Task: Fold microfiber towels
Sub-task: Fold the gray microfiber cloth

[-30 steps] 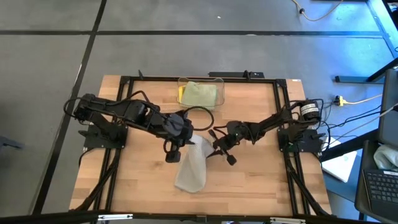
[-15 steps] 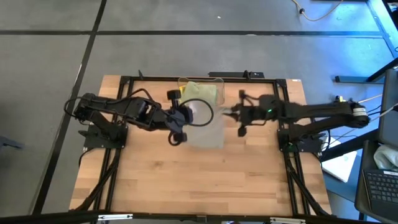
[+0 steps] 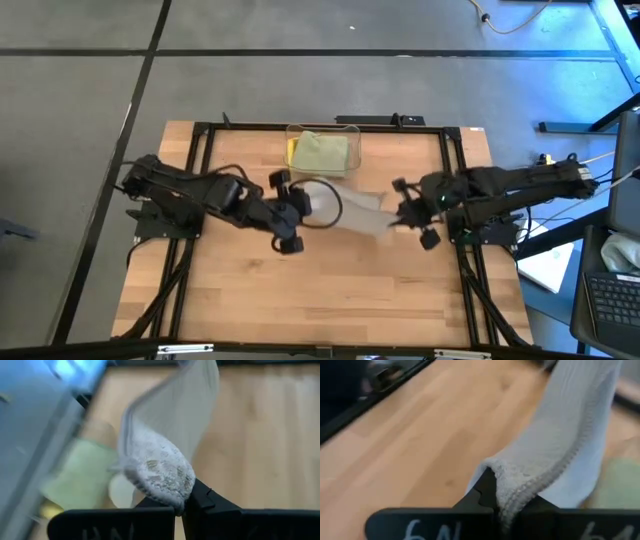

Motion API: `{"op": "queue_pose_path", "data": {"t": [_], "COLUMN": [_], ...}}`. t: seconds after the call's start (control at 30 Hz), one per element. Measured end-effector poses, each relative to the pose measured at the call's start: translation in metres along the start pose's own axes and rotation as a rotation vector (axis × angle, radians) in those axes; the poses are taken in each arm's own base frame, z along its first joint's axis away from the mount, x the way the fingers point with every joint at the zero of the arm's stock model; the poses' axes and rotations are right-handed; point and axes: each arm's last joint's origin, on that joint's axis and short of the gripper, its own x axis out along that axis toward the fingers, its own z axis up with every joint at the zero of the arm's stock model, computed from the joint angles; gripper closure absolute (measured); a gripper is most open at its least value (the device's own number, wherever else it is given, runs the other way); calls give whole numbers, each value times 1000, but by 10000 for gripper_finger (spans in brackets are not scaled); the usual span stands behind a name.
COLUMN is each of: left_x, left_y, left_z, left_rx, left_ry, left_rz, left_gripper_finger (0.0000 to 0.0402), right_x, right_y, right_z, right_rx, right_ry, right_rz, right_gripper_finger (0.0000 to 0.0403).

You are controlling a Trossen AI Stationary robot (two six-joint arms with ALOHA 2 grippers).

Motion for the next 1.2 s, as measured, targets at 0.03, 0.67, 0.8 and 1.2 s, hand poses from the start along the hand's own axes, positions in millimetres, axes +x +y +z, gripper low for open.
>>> {"op": "queue_pose_path", "data": {"t": [0.03, 0.67, 0.8, 1.2], "left_x": [3, 60, 52, 48], "left_y": [-6, -135, -151, -156], "left_z": [-3, -71, -71, -82], "left_rx": [-22, -115, -165, -204], "left_ry": [27, 237, 179, 188], "left_rz": [-27, -206, -275, -180], "left_gripper_finger": [401, 401, 401, 401], "right_x": [3, 37, 41, 48], "right_y": [5, 71, 77, 55], "right_z": [-3, -32, -37, -41], "right_rx": [26, 239, 221, 88], "right_ry": [21, 13, -2, -16], "right_rz": [30, 406, 426, 120], "right_gripper_finger": [398, 398, 398, 398]}}
